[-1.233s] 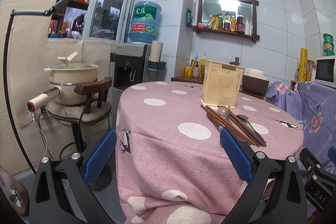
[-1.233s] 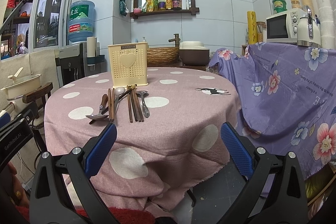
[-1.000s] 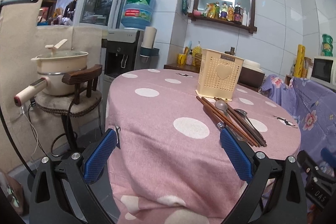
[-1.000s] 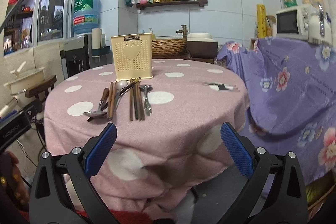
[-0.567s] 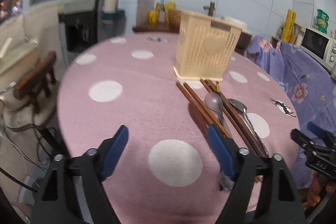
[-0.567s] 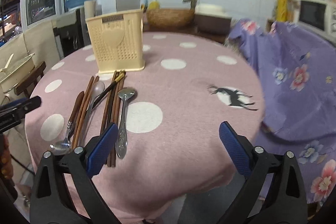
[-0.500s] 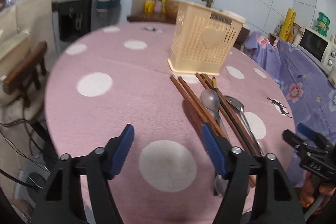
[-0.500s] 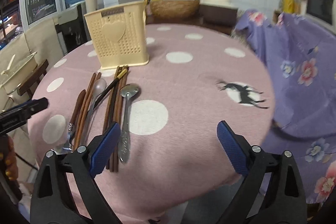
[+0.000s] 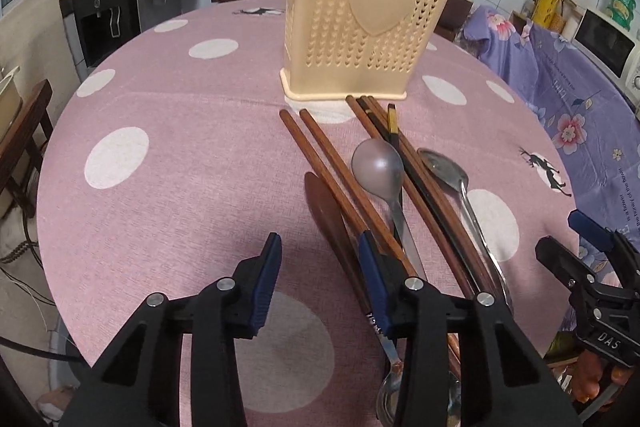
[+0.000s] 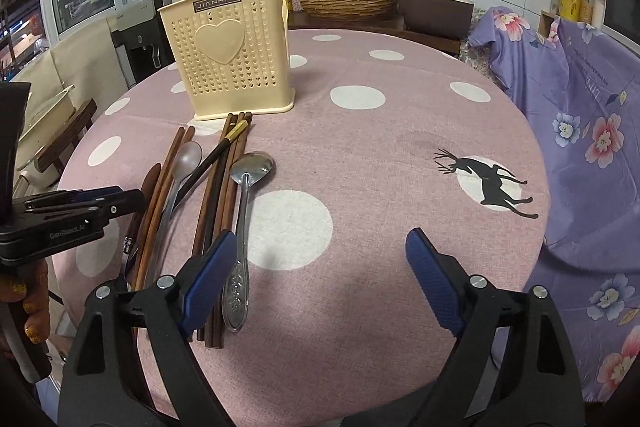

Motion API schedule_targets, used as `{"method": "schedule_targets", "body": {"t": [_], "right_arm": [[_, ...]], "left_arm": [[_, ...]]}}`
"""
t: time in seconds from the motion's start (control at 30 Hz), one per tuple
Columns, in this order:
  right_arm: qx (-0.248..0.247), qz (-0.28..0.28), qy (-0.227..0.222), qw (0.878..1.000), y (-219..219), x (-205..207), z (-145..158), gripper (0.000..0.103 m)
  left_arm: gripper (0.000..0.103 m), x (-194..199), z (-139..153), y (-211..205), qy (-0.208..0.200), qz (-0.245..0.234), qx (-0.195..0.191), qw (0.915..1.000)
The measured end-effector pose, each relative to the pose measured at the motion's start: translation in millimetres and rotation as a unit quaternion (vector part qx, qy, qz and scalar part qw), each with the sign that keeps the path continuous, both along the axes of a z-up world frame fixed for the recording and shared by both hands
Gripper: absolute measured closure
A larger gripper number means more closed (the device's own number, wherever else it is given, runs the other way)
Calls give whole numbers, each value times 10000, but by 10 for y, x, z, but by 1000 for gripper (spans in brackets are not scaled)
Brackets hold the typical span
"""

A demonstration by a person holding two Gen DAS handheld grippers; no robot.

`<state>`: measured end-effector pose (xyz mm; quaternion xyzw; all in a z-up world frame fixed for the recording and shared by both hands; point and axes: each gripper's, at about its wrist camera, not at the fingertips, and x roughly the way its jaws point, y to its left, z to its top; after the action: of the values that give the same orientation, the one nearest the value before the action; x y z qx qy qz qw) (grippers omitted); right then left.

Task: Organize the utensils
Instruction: 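Move the left tool to the wooden-handled spoon and close on it, then close the right tool on the steel spoon's handle while the left tool holds its spoon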

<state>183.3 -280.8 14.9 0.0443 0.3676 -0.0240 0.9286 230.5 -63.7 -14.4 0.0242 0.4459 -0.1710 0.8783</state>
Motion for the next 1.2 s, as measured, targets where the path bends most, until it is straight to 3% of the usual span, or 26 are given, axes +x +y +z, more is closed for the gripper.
{"method": "schedule_targets", "body": {"t": [0.2,0.27,0.47,0.7,1.0,1.2], "right_arm": [[7,51,17,10000,27,40,13,17],[-37,51,35,10000,39,64,19,17],[41,15,225,9997,30,216,6,19],[175,212,603,9978,185,557,-75,28],[440,317,1046,9930,284,884,-154,31],[317,328,1207,9916,372,1085,-190,38]], "left_arm": [[69,64,-18,-52,20,-8,175,9998],[77,102,-16,-32,33,-6,187,9998],[87,253,-5,98,220,49,88,9997],[88,345,-7,111,250,21,74,9997],[88,379,-4,124,232,-15,66,9997],[88,384,-10,120,218,-38,76,9997]]}}
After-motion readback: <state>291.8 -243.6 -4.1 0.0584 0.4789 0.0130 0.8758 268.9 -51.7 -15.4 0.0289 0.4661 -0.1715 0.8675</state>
